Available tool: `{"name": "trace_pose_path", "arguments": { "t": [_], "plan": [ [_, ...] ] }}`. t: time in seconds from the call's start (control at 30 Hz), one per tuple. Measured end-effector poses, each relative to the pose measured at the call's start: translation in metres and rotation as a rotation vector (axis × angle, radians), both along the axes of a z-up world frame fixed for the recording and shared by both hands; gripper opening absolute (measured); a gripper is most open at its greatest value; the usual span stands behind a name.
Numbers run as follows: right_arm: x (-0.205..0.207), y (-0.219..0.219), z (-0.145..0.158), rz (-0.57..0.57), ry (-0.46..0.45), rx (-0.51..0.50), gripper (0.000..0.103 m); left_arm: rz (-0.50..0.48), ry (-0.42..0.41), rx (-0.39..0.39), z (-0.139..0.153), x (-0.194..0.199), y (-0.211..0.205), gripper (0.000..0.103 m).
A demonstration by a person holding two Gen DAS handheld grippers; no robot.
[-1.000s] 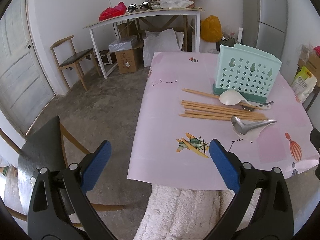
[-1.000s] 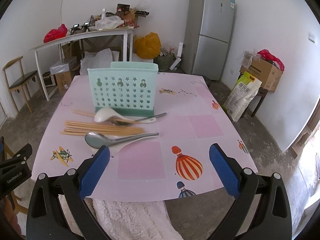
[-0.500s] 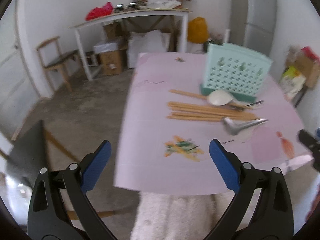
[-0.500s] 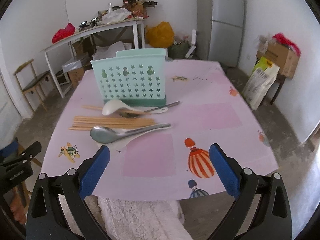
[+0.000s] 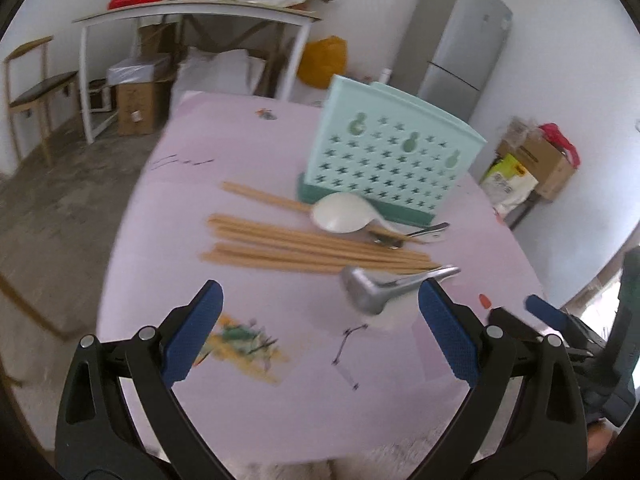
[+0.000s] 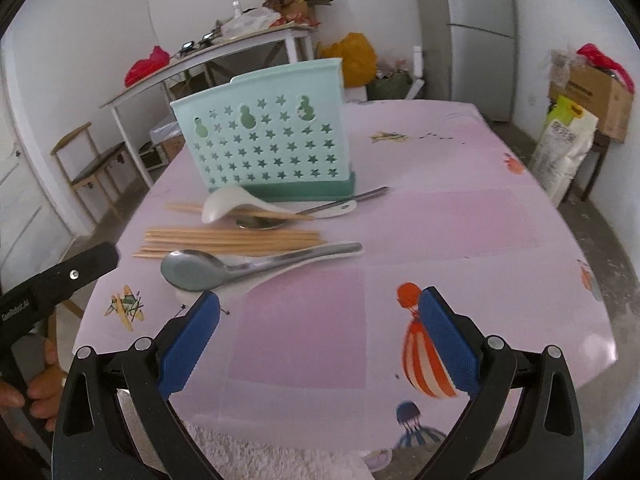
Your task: Organize utensils
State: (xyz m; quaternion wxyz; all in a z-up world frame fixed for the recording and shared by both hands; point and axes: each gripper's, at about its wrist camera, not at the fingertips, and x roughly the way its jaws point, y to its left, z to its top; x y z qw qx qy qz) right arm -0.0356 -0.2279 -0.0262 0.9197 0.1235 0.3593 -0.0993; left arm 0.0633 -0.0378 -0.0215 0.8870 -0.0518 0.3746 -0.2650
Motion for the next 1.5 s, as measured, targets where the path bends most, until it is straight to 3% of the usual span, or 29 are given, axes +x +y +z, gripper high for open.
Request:
{"name": "trace_pose_path", "arguments": {
  "t": [0.07,0.13,0.17,0.3,0.37,0.5,0.67,1.17,1.5],
  "plan": [
    [0.005,-0.002,-0.003,0.013,-0.003,0.007,0.097,-0.020,0.006,-0.009,-0.003,0.005,-0.008,0.094],
    [0.009,-0.006,-0.009,0.029,-0.005,0.019,0.097,-0.043,0.013,-0.001,-0.007,0.008,-0.015,0.082],
    [0.010,-0.007,-0.011,0.032,-0.004,0.024,0.097,-0.053,0.018,0.010,-0.009,0.010,-0.018,0.071],
    [0.016,-0.015,-0.019,0.043,0.001,0.055,0.097,-0.097,0.081,0.027,-0.020,0.022,-0.032,0.050],
    [0.017,-0.017,-0.021,0.042,0.003,0.065,0.097,-0.102,0.097,0.039,-0.024,0.025,-0.035,0.044],
    [0.016,-0.021,-0.022,0.044,-0.006,0.078,0.097,-0.102,0.139,0.059,-0.036,0.032,-0.042,0.018],
    [0.009,-0.016,-0.016,0.071,-0.029,0.047,0.095,-0.085,0.119,0.034,-0.037,0.031,-0.040,0.003],
    [-0.009,0.051,0.007,0.279,-0.088,-0.195,0.078,-0.065,0.045,-0.183,0.008,0.011,0.000,0.001],
    [0.010,0.123,-0.020,0.437,0.000,-0.539,0.049,0.014,0.009,-0.323,0.041,-0.010,0.069,0.001]
  ]
}}
